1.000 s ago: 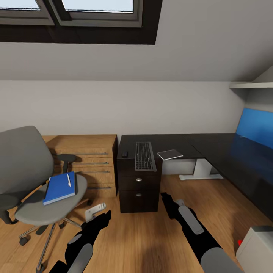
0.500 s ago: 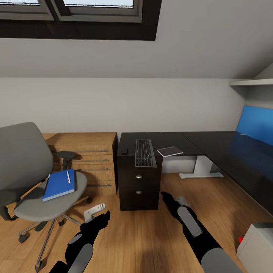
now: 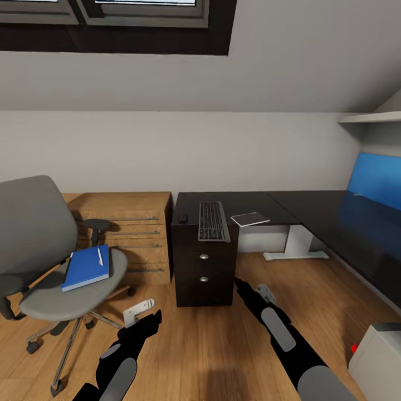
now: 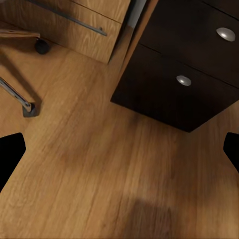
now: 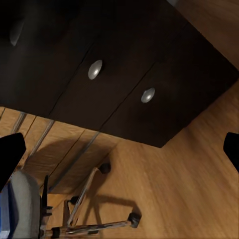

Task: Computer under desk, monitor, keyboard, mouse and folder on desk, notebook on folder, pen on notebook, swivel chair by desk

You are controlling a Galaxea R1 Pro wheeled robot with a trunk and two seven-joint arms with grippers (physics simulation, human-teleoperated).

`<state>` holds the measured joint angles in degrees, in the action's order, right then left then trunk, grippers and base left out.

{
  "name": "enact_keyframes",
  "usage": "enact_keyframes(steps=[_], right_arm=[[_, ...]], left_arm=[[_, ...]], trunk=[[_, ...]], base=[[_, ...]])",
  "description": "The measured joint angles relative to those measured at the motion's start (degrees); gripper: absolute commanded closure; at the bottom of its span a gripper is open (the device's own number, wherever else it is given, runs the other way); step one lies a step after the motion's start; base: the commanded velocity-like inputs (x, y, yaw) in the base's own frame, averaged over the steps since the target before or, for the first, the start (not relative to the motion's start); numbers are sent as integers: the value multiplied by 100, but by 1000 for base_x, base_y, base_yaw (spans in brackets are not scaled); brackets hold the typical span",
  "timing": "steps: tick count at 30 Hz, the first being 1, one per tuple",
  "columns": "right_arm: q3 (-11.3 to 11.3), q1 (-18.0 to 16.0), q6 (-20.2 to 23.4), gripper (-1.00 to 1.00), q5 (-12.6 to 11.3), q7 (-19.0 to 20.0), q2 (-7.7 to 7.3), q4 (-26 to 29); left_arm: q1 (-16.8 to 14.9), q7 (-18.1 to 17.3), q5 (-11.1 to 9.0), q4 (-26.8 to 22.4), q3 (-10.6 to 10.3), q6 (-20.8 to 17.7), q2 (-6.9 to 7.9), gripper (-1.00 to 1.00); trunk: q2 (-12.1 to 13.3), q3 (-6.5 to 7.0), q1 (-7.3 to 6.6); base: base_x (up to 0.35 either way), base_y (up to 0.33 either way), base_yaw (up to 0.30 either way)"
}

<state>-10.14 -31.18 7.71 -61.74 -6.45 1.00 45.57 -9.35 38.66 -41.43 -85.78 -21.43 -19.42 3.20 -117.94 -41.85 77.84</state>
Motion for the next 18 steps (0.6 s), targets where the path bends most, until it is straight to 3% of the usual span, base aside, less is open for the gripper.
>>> enact_keyframes(steps=[2, 3, 10, 18], right_arm=[[6, 0, 58, -100, -6, 227, -28, -44], [1, 0, 123, -100, -7, 519, -107, -89], [121, 0, 134, -100, -200, 634, -125, -94], [106, 0, 120, -100, -278, 623, -14, -109]], left_arm=[[0, 0, 0, 4, -3, -3, 0, -100], [0, 0, -1, 12, -24, -5, 0, -100], [0, -8, 26, 263, -301, -7, 8, -100], [0, -10, 33, 287, -344, -6, 16, -100]], trunk=[[0, 0, 0], [0, 0, 0], [0, 0, 0], [0, 0, 0]], base=[[0, 0, 0], [0, 0, 0], [0, 0, 0], [1, 1, 0]])
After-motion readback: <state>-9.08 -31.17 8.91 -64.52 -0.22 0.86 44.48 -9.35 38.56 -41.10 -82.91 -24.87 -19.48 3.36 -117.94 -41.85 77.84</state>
